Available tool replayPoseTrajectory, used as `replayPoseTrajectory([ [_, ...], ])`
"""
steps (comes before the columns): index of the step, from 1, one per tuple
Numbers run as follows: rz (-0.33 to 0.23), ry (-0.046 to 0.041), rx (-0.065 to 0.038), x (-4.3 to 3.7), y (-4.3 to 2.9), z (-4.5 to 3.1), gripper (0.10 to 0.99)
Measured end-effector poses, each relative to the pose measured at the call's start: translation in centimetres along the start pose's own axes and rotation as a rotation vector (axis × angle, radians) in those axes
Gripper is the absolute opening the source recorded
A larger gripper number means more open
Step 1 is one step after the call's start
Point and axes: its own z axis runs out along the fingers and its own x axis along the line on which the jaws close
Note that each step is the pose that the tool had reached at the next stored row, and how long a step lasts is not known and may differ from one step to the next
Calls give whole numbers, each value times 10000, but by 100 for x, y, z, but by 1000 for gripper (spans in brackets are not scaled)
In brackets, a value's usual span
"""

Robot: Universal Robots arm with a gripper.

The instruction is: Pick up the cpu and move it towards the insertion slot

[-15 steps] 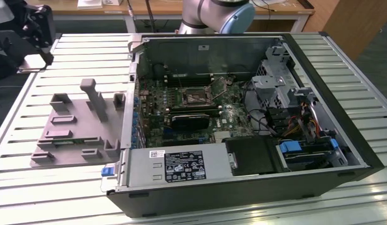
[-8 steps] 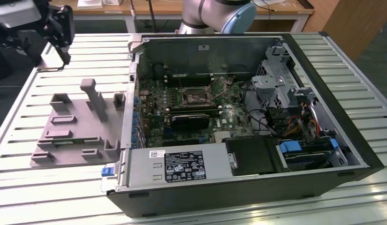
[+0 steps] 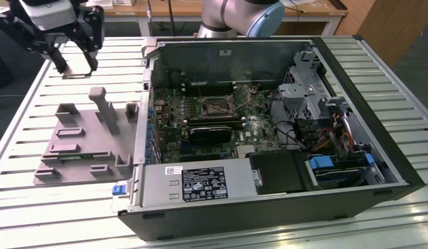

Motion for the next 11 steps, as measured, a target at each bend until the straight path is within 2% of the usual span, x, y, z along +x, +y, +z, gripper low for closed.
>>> replayPoseTrajectory([
  [11,0,9,-1,-472,-6,8,537],
])
